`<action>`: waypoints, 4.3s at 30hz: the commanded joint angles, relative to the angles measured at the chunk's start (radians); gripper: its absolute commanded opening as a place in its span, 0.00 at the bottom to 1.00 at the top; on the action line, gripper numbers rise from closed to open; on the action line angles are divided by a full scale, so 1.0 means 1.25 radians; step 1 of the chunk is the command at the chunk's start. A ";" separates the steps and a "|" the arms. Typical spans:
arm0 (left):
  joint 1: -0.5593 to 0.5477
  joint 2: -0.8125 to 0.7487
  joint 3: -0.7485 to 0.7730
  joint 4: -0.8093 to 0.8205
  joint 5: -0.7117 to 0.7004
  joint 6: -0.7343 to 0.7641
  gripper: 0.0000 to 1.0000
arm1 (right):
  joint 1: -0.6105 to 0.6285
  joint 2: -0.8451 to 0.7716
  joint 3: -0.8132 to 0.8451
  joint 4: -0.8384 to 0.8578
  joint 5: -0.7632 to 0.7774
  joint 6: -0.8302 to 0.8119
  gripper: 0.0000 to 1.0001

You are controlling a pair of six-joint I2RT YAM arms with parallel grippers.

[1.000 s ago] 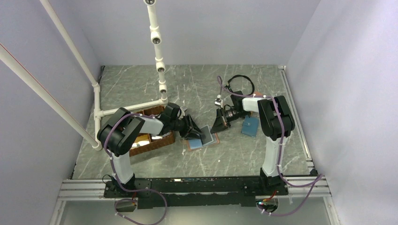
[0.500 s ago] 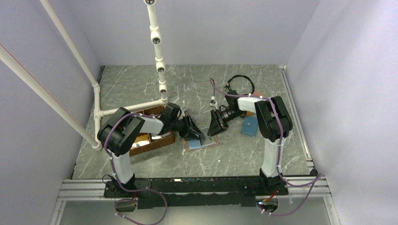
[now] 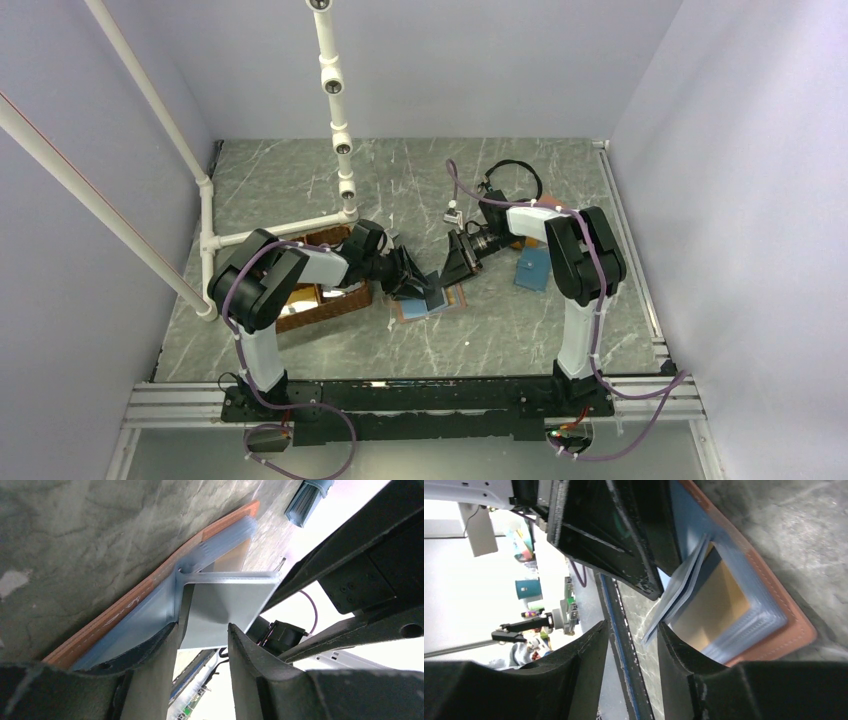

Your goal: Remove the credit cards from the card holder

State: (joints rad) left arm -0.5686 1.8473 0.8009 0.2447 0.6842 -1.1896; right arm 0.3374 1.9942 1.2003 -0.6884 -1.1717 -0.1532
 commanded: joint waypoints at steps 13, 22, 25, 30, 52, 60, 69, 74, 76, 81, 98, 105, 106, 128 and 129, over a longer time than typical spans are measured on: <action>-0.002 0.011 -0.014 0.109 0.018 -0.032 0.48 | 0.042 0.019 0.020 0.020 0.043 0.035 0.41; 0.004 0.004 -0.027 0.125 0.013 -0.044 0.49 | 0.061 0.033 0.027 0.019 0.159 0.048 0.38; 0.007 -0.001 -0.034 0.127 0.008 -0.047 0.49 | 0.059 0.026 0.026 0.023 0.225 0.056 0.37; 0.011 -0.005 -0.043 0.122 0.002 -0.049 0.49 | 0.037 -0.008 0.017 0.019 0.049 0.012 0.40; 0.011 -0.020 -0.056 0.166 0.003 -0.058 0.99 | 0.085 0.026 0.042 -0.020 -0.059 -0.009 0.45; 0.011 -0.011 -0.058 0.164 0.005 -0.061 0.96 | 0.080 0.018 0.040 -0.001 -0.004 0.012 0.42; 0.011 -0.057 -0.009 0.054 -0.015 -0.017 0.96 | 0.054 -0.034 0.013 0.027 0.039 0.014 0.48; 0.009 -0.098 0.054 -0.054 -0.033 0.028 0.96 | 0.026 -0.034 0.012 0.030 0.040 0.017 0.49; 0.007 -0.101 0.063 -0.056 -0.029 0.028 0.93 | 0.021 -0.028 0.008 0.034 0.037 0.021 0.50; 0.002 -0.080 0.051 -0.009 -0.013 0.006 0.81 | 0.029 -0.005 0.009 0.035 0.072 0.035 0.53; 0.001 -0.047 0.039 -0.047 -0.014 0.028 0.87 | 0.040 -0.001 0.009 0.037 -0.054 0.023 0.45; 0.001 -0.050 0.032 -0.032 -0.014 0.023 0.84 | 0.045 0.008 0.014 0.038 -0.040 0.030 0.38; 0.001 -0.052 0.028 -0.025 -0.015 0.020 0.84 | 0.046 0.010 0.013 0.038 -0.041 0.031 0.37; 0.004 -0.048 -0.019 0.072 0.004 -0.032 0.63 | 0.045 0.012 0.008 0.040 0.019 0.036 0.23; 0.004 -0.047 -0.021 0.075 0.004 -0.033 0.64 | 0.045 0.013 0.008 0.039 0.023 0.035 0.23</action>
State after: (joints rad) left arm -0.5602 1.7943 0.7860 0.2871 0.6621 -1.2171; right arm 0.3935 2.0106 1.2106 -0.6525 -1.1610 -0.0956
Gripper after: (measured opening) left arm 0.634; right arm 0.230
